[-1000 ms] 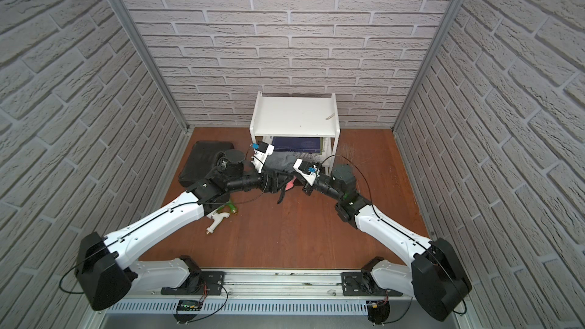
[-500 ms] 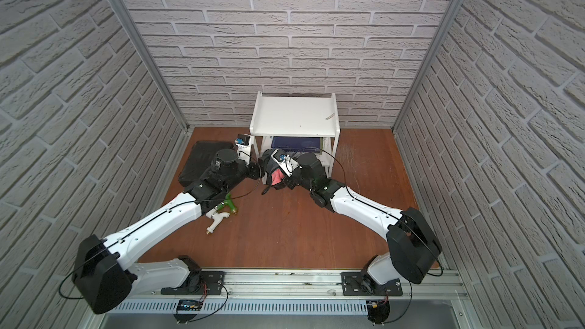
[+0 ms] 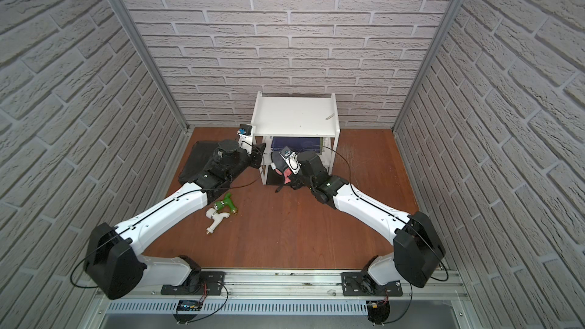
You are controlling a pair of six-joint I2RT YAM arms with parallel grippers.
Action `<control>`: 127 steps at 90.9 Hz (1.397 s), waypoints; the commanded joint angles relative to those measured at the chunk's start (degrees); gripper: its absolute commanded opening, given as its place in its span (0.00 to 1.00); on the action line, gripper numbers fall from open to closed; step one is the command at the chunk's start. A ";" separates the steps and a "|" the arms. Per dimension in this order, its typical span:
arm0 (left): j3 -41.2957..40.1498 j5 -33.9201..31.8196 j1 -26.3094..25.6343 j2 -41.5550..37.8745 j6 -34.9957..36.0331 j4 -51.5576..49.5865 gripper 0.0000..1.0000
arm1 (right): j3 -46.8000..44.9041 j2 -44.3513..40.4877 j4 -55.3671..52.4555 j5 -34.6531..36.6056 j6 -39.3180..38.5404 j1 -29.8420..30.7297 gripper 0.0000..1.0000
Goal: Wipe the bookshelf clean with a cloth
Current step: Hold the shelf at the center of the board, then wipe the dust from the shelf.
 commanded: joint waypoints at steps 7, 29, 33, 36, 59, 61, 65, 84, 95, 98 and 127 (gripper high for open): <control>-0.68 -0.95 1.42 0.22 1.23 2.70 0.27 | 0.42 -2.14 -2.69 11.32 0.62 -1.04 0.03; 0.07 1.20 3.84 0.96 3.04 0.44 0.08 | -10.71 -20.90 -10.34 4.80 -3.50 -8.74 0.02; 0.35 1.64 3.99 1.05 3.69 -0.20 0.06 | -10.26 -24.13 -9.60 2.71 -3.16 -9.28 0.03; 0.57 1.82 4.10 1.14 4.05 -0.72 0.05 | -9.30 -26.11 -8.46 2.78 -2.16 -10.15 0.03; 0.93 1.99 4.40 1.96 5.82 -3.36 0.00 | -7.18 -22.91 -1.65 8.75 3.77 -15.07 0.03; 0.77 1.93 4.41 1.89 6.00 -3.38 0.00 | -9.04 -22.29 -1.74 9.20 4.95 -15.16 0.03; 0.38 1.58 4.52 1.78 6.43 -3.30 0.00 | -12.70 -20.84 -1.49 9.85 7.66 -15.48 0.03; 1.24 0.33 5.74 2.02 7.97 -5.02 0.00 | -20.47 -30.22 0.81 2.35 17.61 -23.79 0.03; 1.64 -0.34 6.24 2.09 8.30 -5.88 0.00 | -22.20 -31.89 6.41 -1.87 22.94 -31.35 0.02; 1.64 -0.50 6.31 2.01 8.27 -5.87 0.00 | -22.16 -30.33 8.55 -2.78 24.30 -33.40 0.03; 2.50 -0.03 6.32 3.07 6.88 -8.00 0.00 | 11.08 5.01 21.18 -30.69 29.00 -39.05 0.03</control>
